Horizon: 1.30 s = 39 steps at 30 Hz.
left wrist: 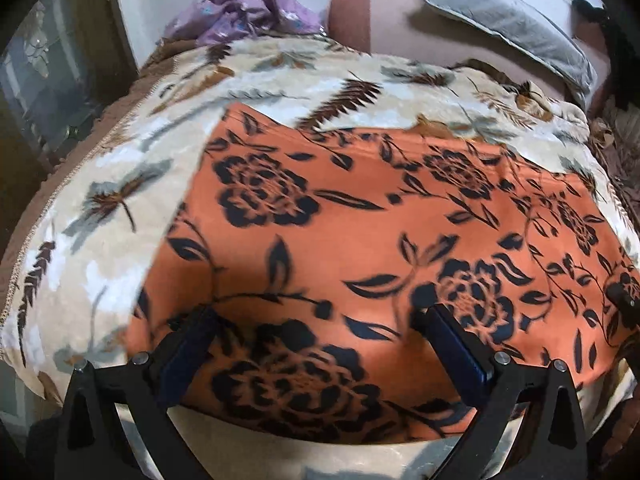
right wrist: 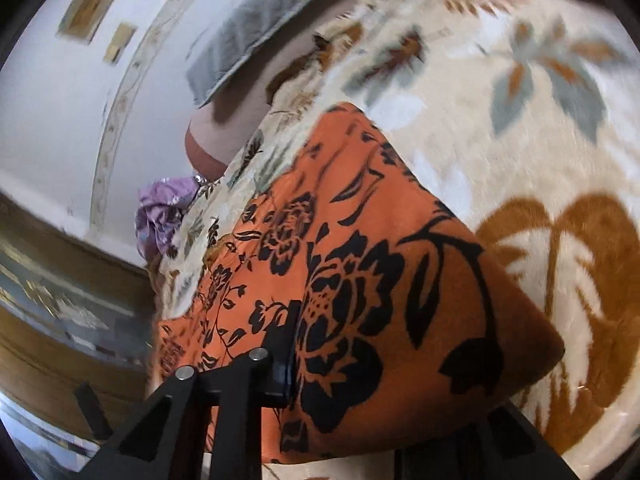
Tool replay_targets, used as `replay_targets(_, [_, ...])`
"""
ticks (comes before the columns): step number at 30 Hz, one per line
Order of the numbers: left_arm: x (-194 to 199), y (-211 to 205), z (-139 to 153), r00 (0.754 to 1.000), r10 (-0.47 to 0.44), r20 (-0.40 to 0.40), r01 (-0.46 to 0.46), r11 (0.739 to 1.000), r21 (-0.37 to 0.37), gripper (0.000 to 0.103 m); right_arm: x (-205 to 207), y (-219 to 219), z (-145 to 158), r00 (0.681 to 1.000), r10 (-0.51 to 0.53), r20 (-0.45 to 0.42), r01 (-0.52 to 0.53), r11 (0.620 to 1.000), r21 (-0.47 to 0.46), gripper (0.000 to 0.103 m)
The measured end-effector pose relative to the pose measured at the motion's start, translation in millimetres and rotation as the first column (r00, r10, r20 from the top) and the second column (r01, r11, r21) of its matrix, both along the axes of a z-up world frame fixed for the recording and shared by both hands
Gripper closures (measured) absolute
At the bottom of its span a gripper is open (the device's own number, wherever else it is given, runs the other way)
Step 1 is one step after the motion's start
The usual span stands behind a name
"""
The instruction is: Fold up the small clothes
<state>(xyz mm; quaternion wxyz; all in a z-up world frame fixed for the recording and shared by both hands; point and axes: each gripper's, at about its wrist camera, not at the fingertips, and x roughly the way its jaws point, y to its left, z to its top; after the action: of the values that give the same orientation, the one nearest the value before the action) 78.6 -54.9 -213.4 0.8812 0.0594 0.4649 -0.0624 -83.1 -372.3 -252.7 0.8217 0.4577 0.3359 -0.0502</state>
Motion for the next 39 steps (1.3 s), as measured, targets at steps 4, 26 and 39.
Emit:
replay_targets(4, [5, 11, -8, 1.000, -0.010, 0.018, 0.010, 1.000, 0.030, 0.000, -1, -3, -13, 1.000, -0.013, -0.012, 0.013, 0.999, 0.049, 0.079])
replay_targets(26, [4, 81, 33, 0.989, 0.103, 0.104, -0.095, 0.992, -0.086, 0.000, 52, 108, 126, 0.974, 0.197, 0.114, -0.163, 0.953, -0.257, 0.079])
replay_targets(39, [7, 213, 57, 0.918, 0.385, 0.097, -0.365, 0.914, -0.177, 0.000, 107, 292, 113, 0.859, 0.512, -0.002, -0.495, 0.830, -0.258, 0.079])
